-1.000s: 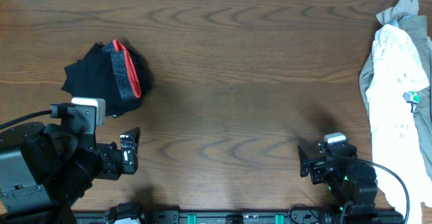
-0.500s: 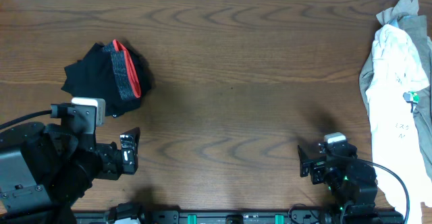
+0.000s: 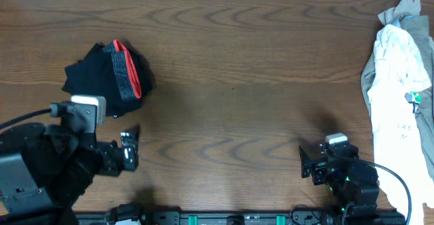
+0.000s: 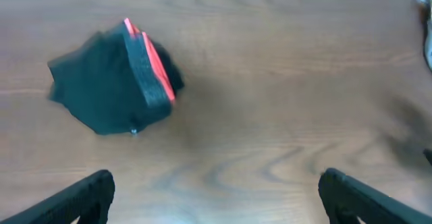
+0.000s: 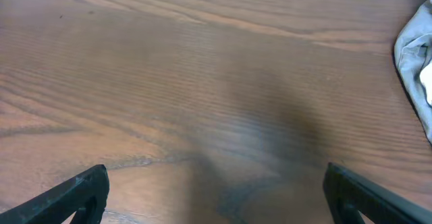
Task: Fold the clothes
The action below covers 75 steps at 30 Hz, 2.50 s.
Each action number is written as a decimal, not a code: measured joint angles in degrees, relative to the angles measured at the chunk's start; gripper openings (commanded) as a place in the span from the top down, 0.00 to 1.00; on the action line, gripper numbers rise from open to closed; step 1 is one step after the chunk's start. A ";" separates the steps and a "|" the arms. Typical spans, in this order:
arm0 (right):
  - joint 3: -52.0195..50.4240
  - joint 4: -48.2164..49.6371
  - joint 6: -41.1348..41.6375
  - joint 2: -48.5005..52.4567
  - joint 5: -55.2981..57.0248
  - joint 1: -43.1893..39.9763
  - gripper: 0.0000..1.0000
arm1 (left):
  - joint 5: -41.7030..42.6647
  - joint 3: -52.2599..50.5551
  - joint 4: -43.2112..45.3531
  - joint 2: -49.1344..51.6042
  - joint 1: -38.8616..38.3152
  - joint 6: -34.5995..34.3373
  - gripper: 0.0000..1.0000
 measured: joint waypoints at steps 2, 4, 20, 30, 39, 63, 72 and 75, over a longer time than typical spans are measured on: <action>0.00 0.00 0.00 0.04 0.00 0.00 0.01 | 0.28 -6.36 10.73 -2.62 0.00 0.09 0.02; 0.00 0.11 0.00 0.07 0.00 0.00 0.01 | 0.85 -13.53 19.12 -5.20 0.00 0.09 0.02; 0.00 0.04 -0.15 0.09 -0.11 0.00 0.01 | 5.75 -68.00 47.52 -40.24 -2.86 -7.63 0.02; 0.00 0.04 -0.15 0.09 -0.15 0.00 0.01 | 6.05 -70.64 47.65 -43.39 -3.65 -8.72 0.02; 0.00 0.04 -0.15 0.09 -0.15 0.00 0.01 | 6.05 -70.64 47.65 -43.39 -3.65 -8.72 0.02; 0.00 0.04 -0.15 0.09 -0.15 0.00 0.01 | 6.05 -70.64 47.65 -43.39 -3.65 -8.72 0.02; 0.00 0.04 -0.15 0.09 -0.15 0.00 0.01 | 6.05 -70.64 47.65 -43.39 -3.65 -8.72 0.02; 0.00 0.04 -0.15 0.09 -0.15 0.00 0.01 | 6.05 -70.64 47.65 -43.39 -3.65 -8.72 0.02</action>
